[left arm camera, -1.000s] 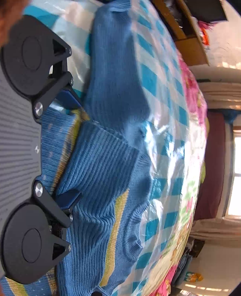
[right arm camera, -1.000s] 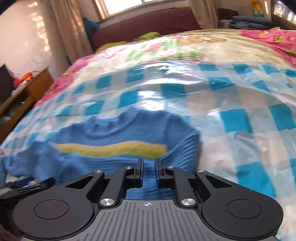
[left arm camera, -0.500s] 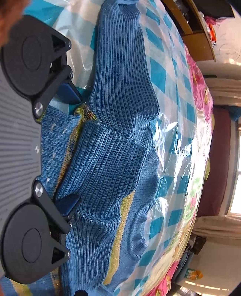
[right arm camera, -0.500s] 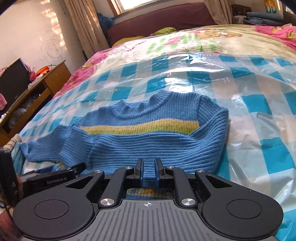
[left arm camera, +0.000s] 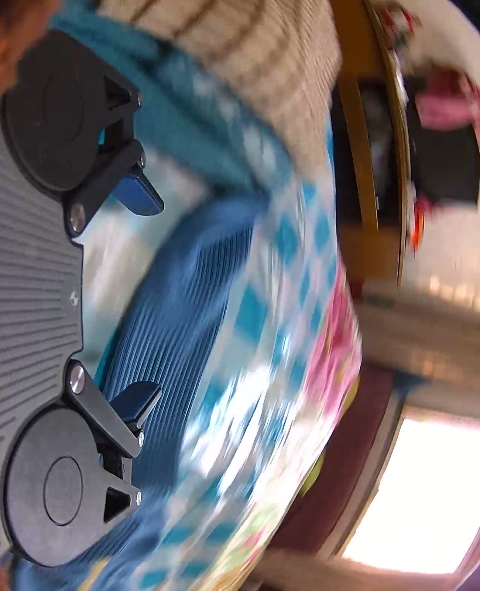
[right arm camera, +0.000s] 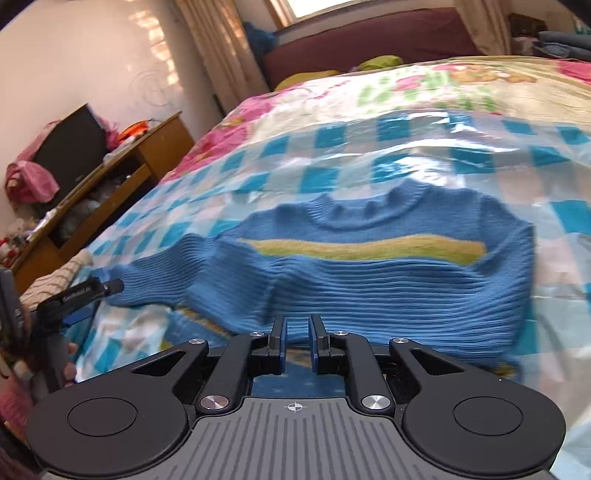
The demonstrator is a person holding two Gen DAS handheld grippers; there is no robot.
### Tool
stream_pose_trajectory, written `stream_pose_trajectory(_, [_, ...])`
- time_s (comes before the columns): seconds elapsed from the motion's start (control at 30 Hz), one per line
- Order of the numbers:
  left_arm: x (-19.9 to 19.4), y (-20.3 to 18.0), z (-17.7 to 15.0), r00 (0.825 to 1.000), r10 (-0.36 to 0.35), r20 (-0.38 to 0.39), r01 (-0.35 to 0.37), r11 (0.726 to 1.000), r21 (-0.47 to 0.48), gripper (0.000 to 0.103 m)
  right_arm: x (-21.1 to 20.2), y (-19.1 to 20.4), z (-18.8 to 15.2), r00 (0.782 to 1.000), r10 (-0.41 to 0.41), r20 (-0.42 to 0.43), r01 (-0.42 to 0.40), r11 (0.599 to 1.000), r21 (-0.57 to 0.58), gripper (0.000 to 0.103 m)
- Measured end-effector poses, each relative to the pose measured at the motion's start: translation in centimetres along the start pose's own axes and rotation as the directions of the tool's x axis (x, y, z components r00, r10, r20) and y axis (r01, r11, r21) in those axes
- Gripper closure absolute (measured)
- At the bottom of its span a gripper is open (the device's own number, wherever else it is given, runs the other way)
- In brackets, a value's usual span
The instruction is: Fold small clothes
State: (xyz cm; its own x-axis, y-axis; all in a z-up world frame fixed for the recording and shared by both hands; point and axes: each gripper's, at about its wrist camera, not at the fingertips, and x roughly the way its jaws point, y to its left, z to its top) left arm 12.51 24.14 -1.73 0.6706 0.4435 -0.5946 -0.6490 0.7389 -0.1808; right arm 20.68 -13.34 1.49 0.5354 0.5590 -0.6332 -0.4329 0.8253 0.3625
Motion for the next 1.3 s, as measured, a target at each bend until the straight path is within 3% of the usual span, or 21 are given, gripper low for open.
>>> stream_pose_trajectory(0.17, [2.3,2.0,-0.2,0.998,0.059,-0.026,-0.06,0.997,-0.045,0.014,0.8,1.5,-0.1,0.999,0.03,-0.018,-0.03,0.999,-0.025,0.088])
stream_pose_trajectory(0.33, [4.0,3.2,0.0,0.996,0.083,-0.039,-0.089,0.978,-0.187,0.042,1.7,1.8,-0.3,0.998,0.044,-0.041,-0.045,0.999,-0.023,0.088])
stream_pose_trajectory(0.57, [5.9,3.4,1.1,0.996,0.085,-0.036,-0.092,0.969,-0.228,0.048,2.4,1.5,-0.6,0.997,0.054,-0.062,-0.054,0.999,-0.006,0.088])
stream_pose_trajectory(0.67, [6.7,3.2,1.6,0.995,0.09,-0.036,-0.096,0.968,-0.23,0.058,2.4,1.5,-0.6,0.997,0.053,-0.064,-0.053,0.999,-0.006,0.088])
stream_pose_trajectory(0.73, [6.8,3.5,1.9,0.998,0.051,-0.037,-0.059,0.963,-0.263,0.081,2.3,1.6,-0.5,0.997,0.053,-0.06,-0.054,0.999,-0.008,0.088])
stream_pose_trajectory(0.77, [6.8,3.9,2.0,0.999,0.021,-0.038,-0.031,0.957,-0.289,0.087,2.2,1.6,-0.4,0.997,0.055,-0.058,-0.055,0.998,-0.008,0.088])
stream_pose_trajectory(0.83, [6.7,4.2,2.3,0.999,-0.008,-0.034,-0.003,0.949,-0.315,0.09,2.0,1.6,-0.4,0.997,0.057,-0.053,-0.058,0.998,-0.005,0.088])
stream_pose_trajectory(0.93, [6.2,3.7,2.9,0.999,-0.033,-0.013,0.028,0.958,-0.285,0.091,1.9,1.6,-0.3,0.997,0.063,-0.05,-0.063,0.998,0.004,0.088])
stream_pose_trajectory(1.13, [4.8,1.6,3.9,0.987,-0.158,0.013,0.156,0.958,-0.239,0.092,1.4,1.5,-0.5,0.997,0.063,-0.039,-0.063,0.998,0.017,0.088])
stream_pose_trajectory(1.23, [3.6,-0.8,3.8,0.959,-0.284,0.0,0.279,0.941,-0.193,0.092,1.1,1.2,-0.5,0.997,0.063,-0.033,-0.062,0.998,0.028,0.088])
stream_pose_trajectory(1.3, [2.4,-3.4,3.3,0.925,-0.379,-0.021,0.373,0.918,-0.136,0.092,0.9,1.0,-0.4,0.998,0.062,-0.026,-0.061,0.997,0.038,0.088])
